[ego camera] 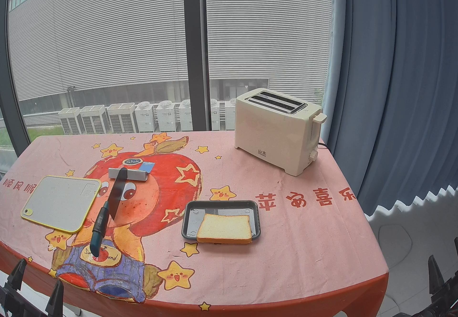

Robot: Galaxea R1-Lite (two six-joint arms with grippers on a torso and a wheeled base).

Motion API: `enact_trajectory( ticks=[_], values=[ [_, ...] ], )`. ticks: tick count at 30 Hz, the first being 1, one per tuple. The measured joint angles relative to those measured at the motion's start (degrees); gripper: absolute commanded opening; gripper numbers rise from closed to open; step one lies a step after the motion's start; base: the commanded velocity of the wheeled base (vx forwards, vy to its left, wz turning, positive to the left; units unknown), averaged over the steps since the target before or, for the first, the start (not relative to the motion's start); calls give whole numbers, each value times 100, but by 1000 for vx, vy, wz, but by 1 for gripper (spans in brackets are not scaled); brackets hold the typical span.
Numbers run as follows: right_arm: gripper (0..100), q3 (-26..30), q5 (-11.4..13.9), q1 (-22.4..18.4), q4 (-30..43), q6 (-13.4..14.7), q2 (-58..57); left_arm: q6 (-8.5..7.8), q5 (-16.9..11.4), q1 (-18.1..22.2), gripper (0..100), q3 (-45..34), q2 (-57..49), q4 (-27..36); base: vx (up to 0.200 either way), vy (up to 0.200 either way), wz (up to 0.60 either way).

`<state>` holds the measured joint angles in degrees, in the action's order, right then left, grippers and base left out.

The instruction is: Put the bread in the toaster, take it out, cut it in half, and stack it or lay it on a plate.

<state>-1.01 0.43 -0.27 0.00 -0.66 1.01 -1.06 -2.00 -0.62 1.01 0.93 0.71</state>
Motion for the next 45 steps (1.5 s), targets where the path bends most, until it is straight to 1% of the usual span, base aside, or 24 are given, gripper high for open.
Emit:
enact_trajectory(
  ticks=[9,19,28,30,34,41,45],
  values=[
    [100,0,-10,0,0,26,0,-2,-2,-4,100,0,0,0,0,0,0],
    [100,0,0,9,0,-95,0,2,0,-9,100,0,0,0,0,0,0],
    [100,0,-7,9,-5,-98,0,5,0,-6,100,0,0,-2,0,0,0],
    [100,2,-5,9,-84,-95,0,2,0,-9,100,0,0,0,0,0,0],
    [100,0,44,9,-566,-104,0,5,4,-9,100,0,0,0,0,0,0],
    [100,0,63,9,-471,-148,0,9,1,-9,100,0,0,-2,0,0,0],
    [100,0,61,9,-566,-155,0,9,4,-9,100,0,0,-2,0,0,0]
  ],
)
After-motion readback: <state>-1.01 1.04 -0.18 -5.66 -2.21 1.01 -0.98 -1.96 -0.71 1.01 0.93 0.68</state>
